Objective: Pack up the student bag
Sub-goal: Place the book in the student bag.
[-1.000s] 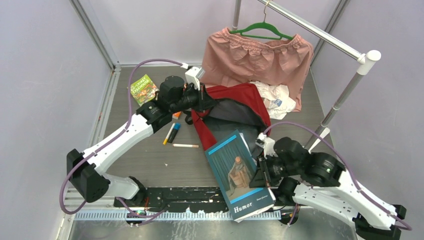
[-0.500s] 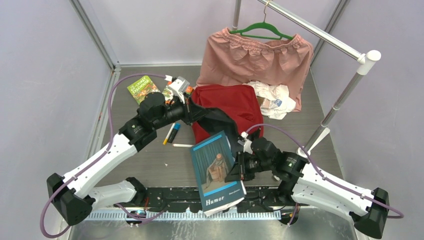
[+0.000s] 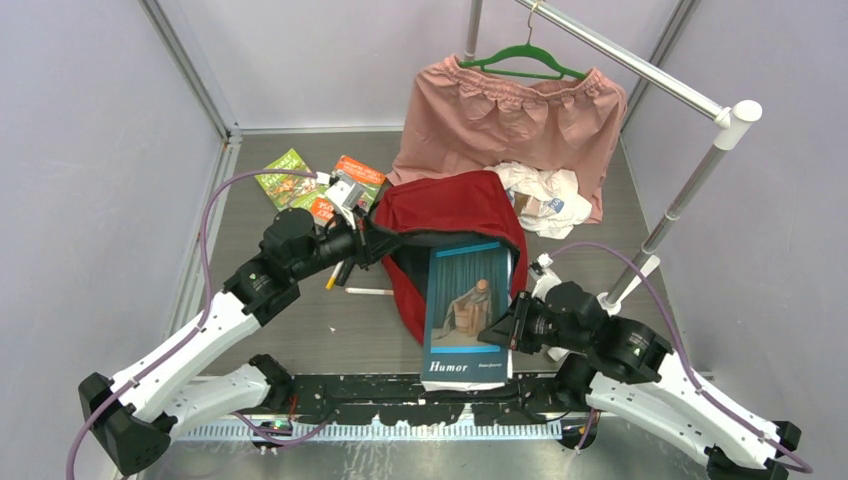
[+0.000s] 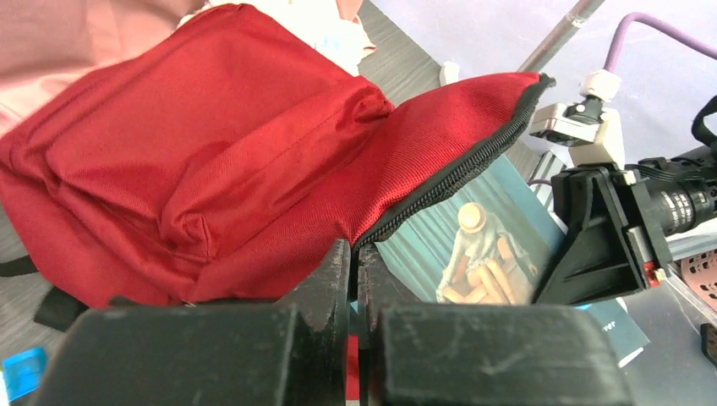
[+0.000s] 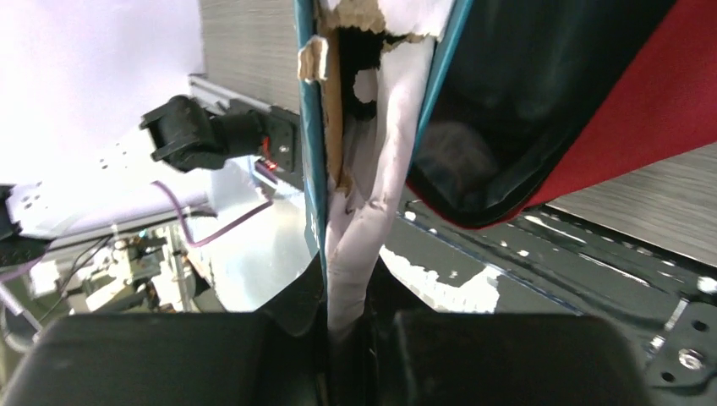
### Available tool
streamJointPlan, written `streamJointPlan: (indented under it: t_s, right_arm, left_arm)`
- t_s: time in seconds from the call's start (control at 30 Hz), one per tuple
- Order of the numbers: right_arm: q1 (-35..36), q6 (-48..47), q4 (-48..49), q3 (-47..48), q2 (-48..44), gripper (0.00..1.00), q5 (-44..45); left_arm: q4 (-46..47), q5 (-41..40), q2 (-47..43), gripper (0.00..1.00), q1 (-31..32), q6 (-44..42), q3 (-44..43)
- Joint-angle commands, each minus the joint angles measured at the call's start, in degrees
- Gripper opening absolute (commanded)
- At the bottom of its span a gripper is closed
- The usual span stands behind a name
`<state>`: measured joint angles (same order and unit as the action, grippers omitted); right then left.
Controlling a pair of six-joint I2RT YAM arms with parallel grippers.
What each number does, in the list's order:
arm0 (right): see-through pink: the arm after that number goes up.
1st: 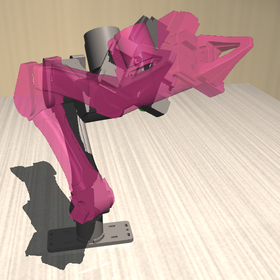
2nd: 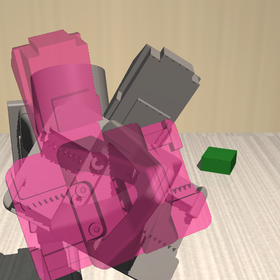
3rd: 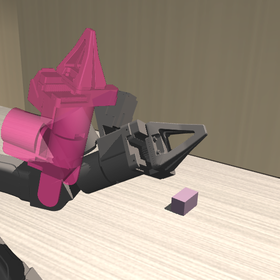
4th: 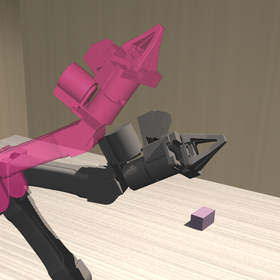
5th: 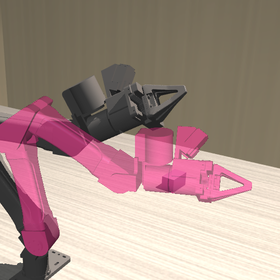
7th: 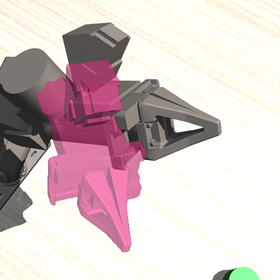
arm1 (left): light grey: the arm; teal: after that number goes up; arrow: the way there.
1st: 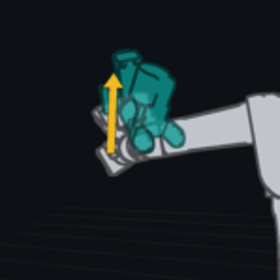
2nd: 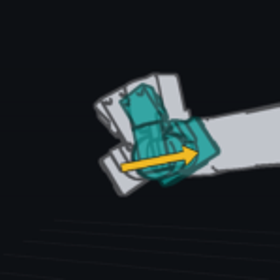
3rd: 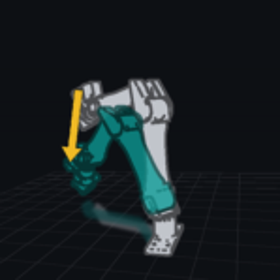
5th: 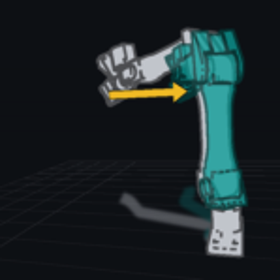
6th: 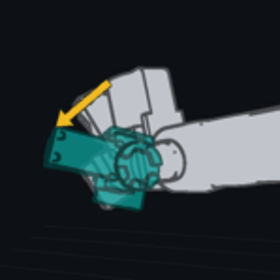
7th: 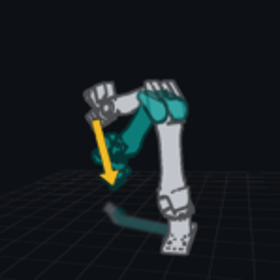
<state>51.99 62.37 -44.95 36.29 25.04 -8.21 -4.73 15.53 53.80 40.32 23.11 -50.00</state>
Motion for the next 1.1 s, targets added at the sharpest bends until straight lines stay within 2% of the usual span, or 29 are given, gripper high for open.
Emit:
streamJointPlan:
  t_s: [0.0, 0.07, 0.23, 0.3, 0.33, 0.4, 0.5, 0.57, 0.67, 0.83, 1.07]
  right_arm:
    - [-0.33, 1.53, -6.32, 2.41, 2.80, 0.01, 9.96]
    - [-0.30, 1.53, -5.64, 2.34, 5.89, 0.01, 10.70]
    - [-0.72, 0.15, 4.48, 1.09, 12.48, 0.01, 9.37]
    - [-1.09, -0.37, 6.42, 1.34, 16.59, 0.07, 9.82]
    - [-1.20, -0.83, 6.51, 1.90, 18.62, 0.13, 10.47]
    - [-1.19, -2.06, 3.34, 3.87, 21.75, 0.41, 13.32]
    - [-1.16, -5.54, -4.90, 7.64, 22.79, 0.67, 19.49]
    - [-1.10, -8.42, -12.04, 10.31, 22.24, 0.80, 22.88]
    - [-1.17, -10.70, -20.64, 14.70, 21.54, 0.91, 27.32]
    - [-1.04, -10.17, -27.71, 19.72, 19.90, 0.97, 29.73]
    - [-1.02, -2.82, -32.16, 18.84, 16.22, 1.00, 34.70]
  left_arm:
    - [4.99, 0.12, -4.23, 0.00, -0.06, -2.38, -0.20]
    - [3.68, 0.60, -4.71, 0.00, -0.06, -3.01, -0.42]
    - [1.83, 4.94, -4.83, 0.00, -0.06, -2.81, -0.46]
    - [2.29, 6.50, -4.39, 0.00, -0.06, -1.43, -0.17]
    - [2.66, 7.09, -4.00, 0.00, -0.06, -0.35, 0.00]
    - [3.23, 7.78, -3.35, 0.00, -0.06, 0.80, 0.39]
    - [3.95, 9.40, -2.50, 0.00, 0.03, 2.01, 0.90]
    - [4.05, 9.79, -2.15, 0.00, 0.03, 2.02, 0.91]
    - [4.23, 8.27, -2.12, 0.00, 0.03, 1.84, 0.78]
    - [4.49, 5.23, -2.08, 0.00, 0.03, 1.49, 0.25]
    - [2.97, 5.21, -1.31, 0.00, 0.03, 0.68, -1.65]
